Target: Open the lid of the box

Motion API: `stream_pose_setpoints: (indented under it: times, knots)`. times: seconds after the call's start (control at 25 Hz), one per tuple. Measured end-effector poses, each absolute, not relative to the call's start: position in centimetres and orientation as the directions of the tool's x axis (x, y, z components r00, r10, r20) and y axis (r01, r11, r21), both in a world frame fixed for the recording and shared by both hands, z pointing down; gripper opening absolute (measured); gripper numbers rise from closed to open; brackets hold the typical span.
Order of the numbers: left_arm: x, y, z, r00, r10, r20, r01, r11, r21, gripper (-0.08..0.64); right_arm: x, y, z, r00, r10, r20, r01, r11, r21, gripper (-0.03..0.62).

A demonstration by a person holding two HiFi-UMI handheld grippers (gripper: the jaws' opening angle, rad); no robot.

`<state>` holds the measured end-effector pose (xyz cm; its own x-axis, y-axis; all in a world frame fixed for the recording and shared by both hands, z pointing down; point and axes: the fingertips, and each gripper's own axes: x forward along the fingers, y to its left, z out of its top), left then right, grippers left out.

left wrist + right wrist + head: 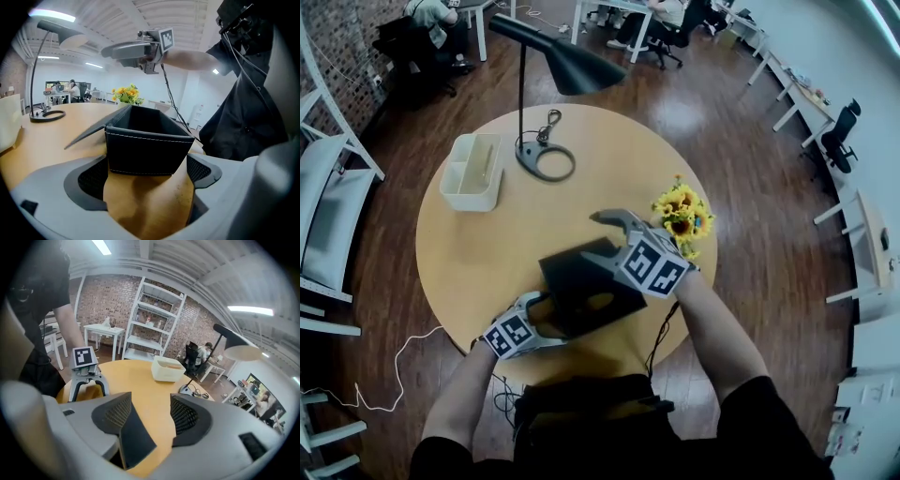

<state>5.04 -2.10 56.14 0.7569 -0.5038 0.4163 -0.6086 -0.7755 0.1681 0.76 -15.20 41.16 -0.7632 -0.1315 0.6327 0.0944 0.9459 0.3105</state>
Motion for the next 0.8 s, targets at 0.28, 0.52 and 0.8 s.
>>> stream_pose_setpoints:
  times: [0.28, 0.52, 0.8]
  knots:
    - [4.8, -2.0, 55.8, 0.749, -0.512, 0.422, -0.624, -0.758, 0.188, 0.512, 9.1, -14.7, 40.8, -0.772, -0.245, 0.587, -0.081, 0.953, 0.292, 0.265]
    - [2.4, -2.3, 52.3, 0.717, -0.615, 0.328, -0.692, -0.687, 0.224, 0.512, 18.7, -14.0, 40.4, -0.790, -0.378, 0.483, -0.331, 0.926, 0.184, 0.265]
    - [-3.1, 0.2, 48.4, 0.585, -0.783, 0.209, -0.805, -0.533, 0.260, 0.493, 28.1, -12.4, 40.5, -0.743, -0.631, 0.222, -0.667, 0.671, -0.325, 0.265]
